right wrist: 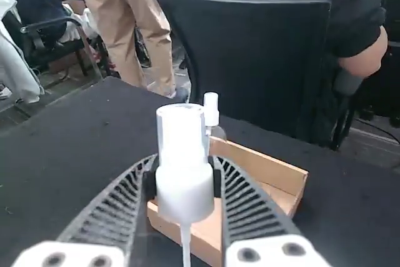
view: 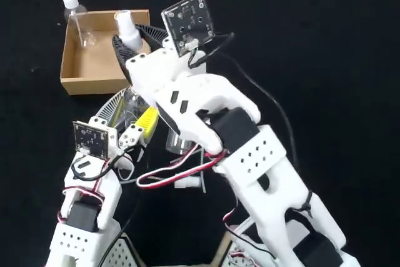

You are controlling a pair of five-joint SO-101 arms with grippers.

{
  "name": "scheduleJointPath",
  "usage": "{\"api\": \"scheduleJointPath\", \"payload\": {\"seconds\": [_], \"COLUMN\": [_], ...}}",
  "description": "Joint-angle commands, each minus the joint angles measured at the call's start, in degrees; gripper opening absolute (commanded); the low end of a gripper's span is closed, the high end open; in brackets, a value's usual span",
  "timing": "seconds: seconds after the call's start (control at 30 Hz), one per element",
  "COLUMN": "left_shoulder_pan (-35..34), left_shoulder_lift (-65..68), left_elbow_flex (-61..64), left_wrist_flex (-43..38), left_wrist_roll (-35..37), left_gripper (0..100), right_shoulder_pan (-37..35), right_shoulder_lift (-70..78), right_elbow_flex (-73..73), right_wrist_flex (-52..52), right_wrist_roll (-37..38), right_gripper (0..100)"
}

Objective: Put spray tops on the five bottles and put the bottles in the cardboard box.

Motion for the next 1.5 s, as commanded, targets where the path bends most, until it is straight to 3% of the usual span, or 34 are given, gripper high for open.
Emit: {"api": "scheduleJointPath", "payload": {"seconds": [0.0,0.17,0.77,1.47], "left_shoulder_pan": [0.66,0.31,0.66,0.31], "left_shoulder_lift": [-0.35,-0.35,-0.44,-0.53], "left_elbow_flex": [1.36,1.36,1.36,1.36], "left_wrist_flex": [-1.23,-1.23,-1.23,-1.58], "left_wrist_roll": [0.62,0.62,0.62,0.62], "left_gripper": [10,9,9,9], "right_shoulder_pan": [-1.41,-1.14,-1.23,-0.97], "right_shoulder_lift": [-1.19,-2.68,-14.73,-7.43], "right_elbow_flex": [-0.13,3.3,20.7,22.64], "right_wrist_flex": [-1.41,-1.76,-6.68,-11.16], "right_wrist_roll": [0.26,-2.64,-2.2,2.02], "right_gripper": [3.8,2.6,1.8,1.8]}}
